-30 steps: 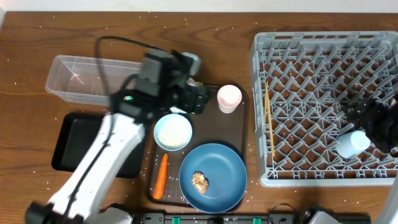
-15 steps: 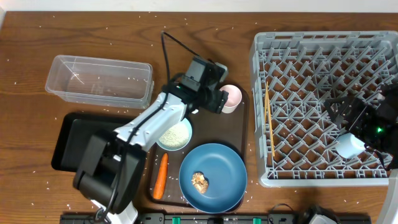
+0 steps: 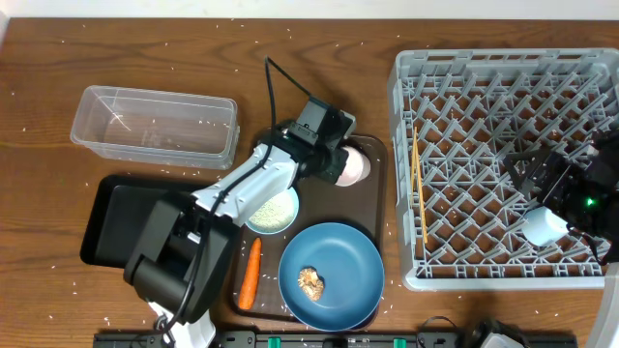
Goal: Sort waste into correct bins and load items into the dishwasher rack
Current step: 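Grasp the pink cup with the left gripper and lift it, then hand the pink cup from the left gripper to the right gripper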
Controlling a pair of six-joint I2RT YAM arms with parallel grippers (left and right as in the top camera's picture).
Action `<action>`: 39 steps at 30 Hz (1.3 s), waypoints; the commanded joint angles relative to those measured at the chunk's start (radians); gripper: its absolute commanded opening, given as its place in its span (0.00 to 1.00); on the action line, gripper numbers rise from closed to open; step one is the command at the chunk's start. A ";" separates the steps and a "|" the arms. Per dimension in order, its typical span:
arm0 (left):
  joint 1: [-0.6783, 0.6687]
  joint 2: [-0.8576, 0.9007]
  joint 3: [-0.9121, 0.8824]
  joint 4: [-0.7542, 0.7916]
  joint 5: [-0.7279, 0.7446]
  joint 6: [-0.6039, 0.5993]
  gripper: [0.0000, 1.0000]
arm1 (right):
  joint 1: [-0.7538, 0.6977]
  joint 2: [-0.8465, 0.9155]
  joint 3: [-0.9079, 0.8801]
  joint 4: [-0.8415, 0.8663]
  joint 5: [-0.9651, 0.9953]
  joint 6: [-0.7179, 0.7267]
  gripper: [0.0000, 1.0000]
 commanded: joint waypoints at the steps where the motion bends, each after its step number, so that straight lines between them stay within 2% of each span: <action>1: 0.007 -0.046 0.019 -0.041 -0.009 -0.021 0.06 | 0.012 -0.002 0.014 -0.007 0.010 -0.023 0.99; 5: 0.042 -0.181 0.043 -0.109 0.078 -0.063 0.06 | 0.012 -0.002 0.013 -0.006 0.014 -0.023 0.99; 9: 0.133 -0.313 0.043 -0.154 0.342 -0.063 0.06 | 0.041 -0.002 0.008 0.000 -0.056 -0.074 0.99; 11: 0.187 -0.349 0.043 -0.162 0.470 -0.063 0.06 | 0.073 -0.002 0.001 0.019 -0.195 -0.171 0.99; 14: 0.287 -0.367 0.043 -0.160 0.755 -0.051 0.06 | 0.150 -0.002 -0.018 0.060 -0.462 -0.310 0.99; 17: 0.358 -0.364 0.042 -0.161 0.974 -0.051 0.06 | 0.226 -0.002 -0.029 0.113 -0.500 -0.318 0.97; 20: 0.391 -0.364 0.042 -0.159 1.125 -0.051 0.06 | 0.304 0.001 -0.031 0.172 -0.521 -0.317 0.95; 29: 0.382 -0.364 0.042 -0.160 1.308 -0.058 0.06 | 0.584 0.009 -0.031 0.395 -0.553 -0.314 0.96; 32: 0.382 -0.365 0.042 -0.160 1.315 -0.099 0.06 | 0.653 0.019 -0.031 0.458 -0.520 -0.314 0.92; 39: 0.382 -0.365 0.042 -0.160 1.315 -0.133 0.06 | 0.740 0.082 -0.031 0.549 -0.441 -0.314 0.92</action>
